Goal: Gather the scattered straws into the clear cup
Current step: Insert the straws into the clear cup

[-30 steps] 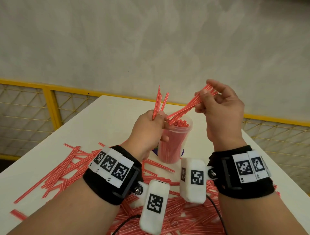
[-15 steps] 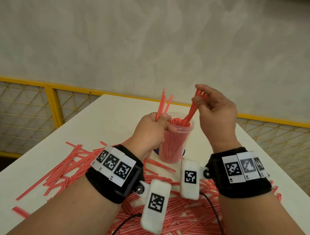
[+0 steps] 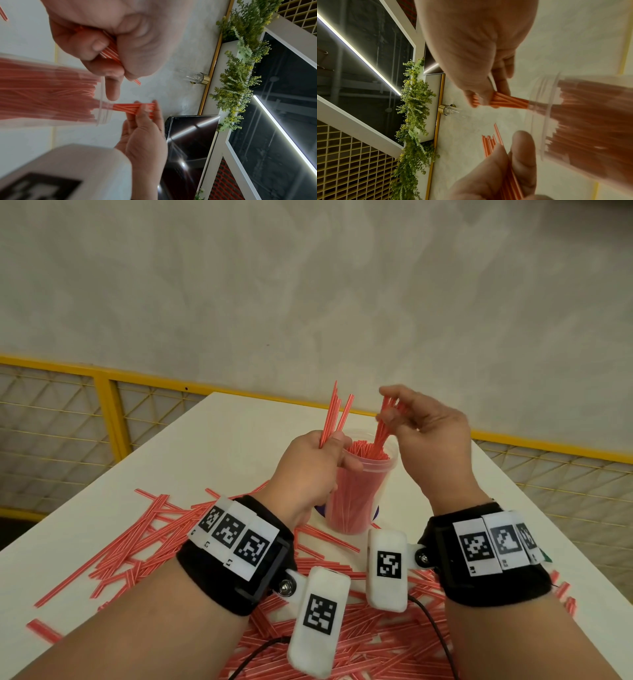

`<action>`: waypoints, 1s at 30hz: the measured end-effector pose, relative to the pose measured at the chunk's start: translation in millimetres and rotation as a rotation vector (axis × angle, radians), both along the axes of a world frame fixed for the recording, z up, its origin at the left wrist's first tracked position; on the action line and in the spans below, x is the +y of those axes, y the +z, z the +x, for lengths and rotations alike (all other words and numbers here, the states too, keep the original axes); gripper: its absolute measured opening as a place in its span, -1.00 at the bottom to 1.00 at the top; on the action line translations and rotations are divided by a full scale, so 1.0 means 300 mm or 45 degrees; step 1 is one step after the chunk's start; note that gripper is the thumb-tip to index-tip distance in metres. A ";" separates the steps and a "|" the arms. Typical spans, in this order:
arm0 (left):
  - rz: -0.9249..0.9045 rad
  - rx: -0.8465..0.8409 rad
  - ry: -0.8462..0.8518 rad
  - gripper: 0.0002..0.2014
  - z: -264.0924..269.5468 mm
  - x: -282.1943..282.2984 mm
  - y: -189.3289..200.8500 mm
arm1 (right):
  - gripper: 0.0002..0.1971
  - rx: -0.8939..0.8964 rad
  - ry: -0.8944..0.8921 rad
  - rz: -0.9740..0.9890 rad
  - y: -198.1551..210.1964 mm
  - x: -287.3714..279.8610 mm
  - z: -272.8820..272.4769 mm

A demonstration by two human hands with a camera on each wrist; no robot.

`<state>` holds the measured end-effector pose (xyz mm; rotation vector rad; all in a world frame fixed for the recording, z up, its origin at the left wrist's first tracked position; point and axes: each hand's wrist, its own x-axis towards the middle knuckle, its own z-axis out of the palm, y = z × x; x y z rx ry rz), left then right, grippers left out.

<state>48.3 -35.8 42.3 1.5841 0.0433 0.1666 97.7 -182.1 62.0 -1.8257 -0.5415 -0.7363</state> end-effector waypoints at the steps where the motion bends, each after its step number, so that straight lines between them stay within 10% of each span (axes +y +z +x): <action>1: 0.004 0.000 0.001 -0.74 0.001 0.000 -0.001 | -0.66 0.109 -0.036 -0.142 -0.008 -0.004 0.009; 4: -0.008 -0.001 0.003 -0.75 0.001 0.000 -0.001 | -0.82 0.304 -0.195 -0.599 -0.029 -0.008 0.016; 12: -0.022 -0.002 0.004 -0.76 0.005 0.002 -0.005 | -0.74 0.435 -0.114 -0.878 -0.004 0.004 -0.002; 20: -0.258 0.017 -0.167 -0.68 0.002 0.007 0.004 | -0.89 0.222 -0.112 -0.117 0.037 0.016 -0.036; 30: -0.266 0.001 -0.294 -0.63 -0.003 0.006 0.000 | -0.71 0.315 0.087 0.162 0.060 0.030 -0.065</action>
